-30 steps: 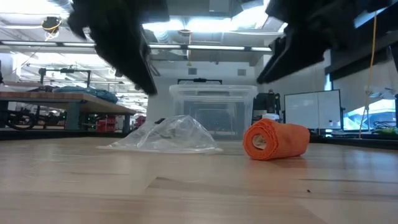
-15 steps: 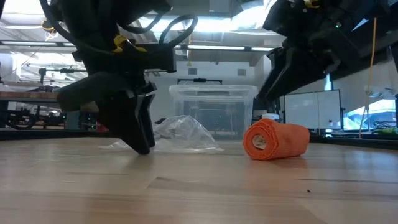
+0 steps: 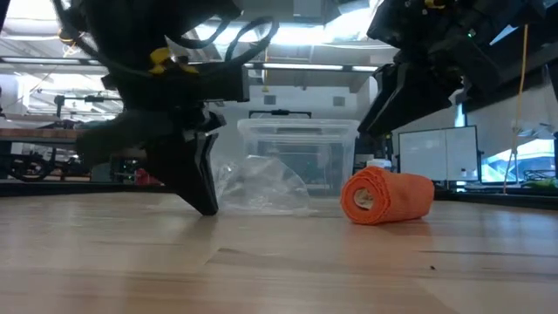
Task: Roll bandage
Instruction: Open the zip bag
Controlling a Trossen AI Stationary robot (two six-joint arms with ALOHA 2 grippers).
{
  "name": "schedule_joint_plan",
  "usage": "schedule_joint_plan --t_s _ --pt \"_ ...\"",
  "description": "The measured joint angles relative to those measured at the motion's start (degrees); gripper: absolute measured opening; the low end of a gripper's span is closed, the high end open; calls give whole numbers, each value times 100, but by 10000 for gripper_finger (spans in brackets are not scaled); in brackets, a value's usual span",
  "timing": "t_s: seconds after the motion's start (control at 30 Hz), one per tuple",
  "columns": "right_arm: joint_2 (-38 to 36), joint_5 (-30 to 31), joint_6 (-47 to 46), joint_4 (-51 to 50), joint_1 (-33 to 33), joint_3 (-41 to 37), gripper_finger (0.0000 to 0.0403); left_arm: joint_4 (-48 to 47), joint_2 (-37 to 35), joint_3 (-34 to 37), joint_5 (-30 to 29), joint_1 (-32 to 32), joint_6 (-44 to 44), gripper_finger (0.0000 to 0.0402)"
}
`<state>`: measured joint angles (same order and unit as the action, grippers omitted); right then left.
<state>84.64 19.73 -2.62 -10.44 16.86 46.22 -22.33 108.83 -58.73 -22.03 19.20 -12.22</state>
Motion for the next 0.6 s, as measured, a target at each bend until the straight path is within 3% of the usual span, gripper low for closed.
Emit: schedule_joint_plan --t_s 0.23,0.6 --pt "-33 35 169 87 4 0 167 -530 -489 -73 -322 205 -42 1" --pt "-201 116 748 784 412 2 167 -1114 -1904 -392 -410 358 -45 0"
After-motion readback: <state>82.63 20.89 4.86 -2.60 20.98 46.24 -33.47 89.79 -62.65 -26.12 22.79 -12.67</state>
